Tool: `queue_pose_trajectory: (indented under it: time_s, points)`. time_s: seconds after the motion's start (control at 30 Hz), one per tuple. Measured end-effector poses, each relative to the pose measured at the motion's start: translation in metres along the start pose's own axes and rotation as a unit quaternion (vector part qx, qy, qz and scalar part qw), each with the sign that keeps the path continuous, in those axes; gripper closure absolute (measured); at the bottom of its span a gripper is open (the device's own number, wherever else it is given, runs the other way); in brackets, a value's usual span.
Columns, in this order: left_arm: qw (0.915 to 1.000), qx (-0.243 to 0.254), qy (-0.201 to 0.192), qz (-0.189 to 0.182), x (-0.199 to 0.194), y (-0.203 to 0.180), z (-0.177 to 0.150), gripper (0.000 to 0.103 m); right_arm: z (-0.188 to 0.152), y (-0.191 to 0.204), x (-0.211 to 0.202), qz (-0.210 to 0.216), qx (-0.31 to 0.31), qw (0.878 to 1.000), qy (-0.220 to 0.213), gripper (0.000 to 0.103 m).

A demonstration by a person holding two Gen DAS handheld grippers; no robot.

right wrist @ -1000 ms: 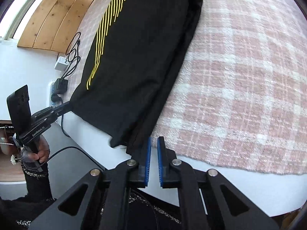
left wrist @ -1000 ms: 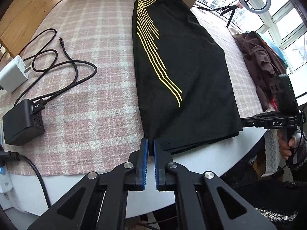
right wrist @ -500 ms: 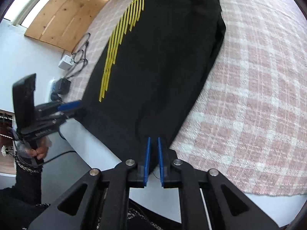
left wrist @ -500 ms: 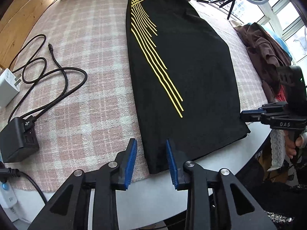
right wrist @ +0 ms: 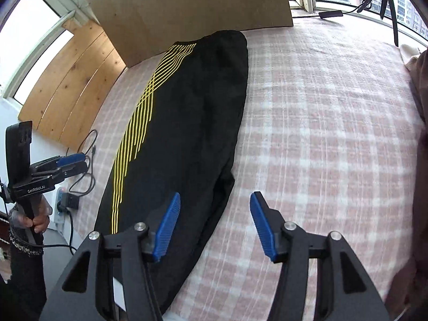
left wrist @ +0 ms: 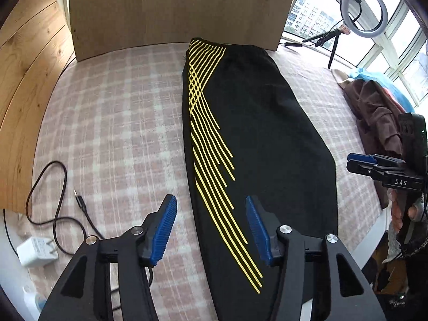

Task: Fold clothes
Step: 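Grasp the hem end of the folded shorts with both tools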

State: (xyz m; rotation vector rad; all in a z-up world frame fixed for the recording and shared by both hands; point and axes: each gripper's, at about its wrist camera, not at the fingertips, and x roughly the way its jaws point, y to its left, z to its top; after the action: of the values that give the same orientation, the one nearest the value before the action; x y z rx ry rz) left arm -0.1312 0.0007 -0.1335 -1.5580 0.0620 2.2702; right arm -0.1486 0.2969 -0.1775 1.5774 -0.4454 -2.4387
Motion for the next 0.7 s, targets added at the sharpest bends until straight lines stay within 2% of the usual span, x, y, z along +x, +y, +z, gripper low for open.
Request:
queue_pose_trajectory:
  time_s: [0.33, 0.43, 0.7]
  points:
    - [0.9991, -0.008, 0.017, 0.037, 0.034, -0.001, 0.034, 0.051, 0.022, -0.007, 0.034, -0.049, -0.019, 0.999, 0.013, 0.049]
    - [0.9984, -0.004, 0.007, 0.056, 0.039, -0.005, 0.041, 0.051, 0.028, -0.012, 0.039, -0.041, -0.008, 0.999, 0.016, 0.049]
    - [0.9991, -0.014, 0.018, 0.036, 0.061, 0.000, 0.053, 0.051, 0.038, -0.017, 0.049, -0.035, 0.001, 0.999, 0.019, 0.049]
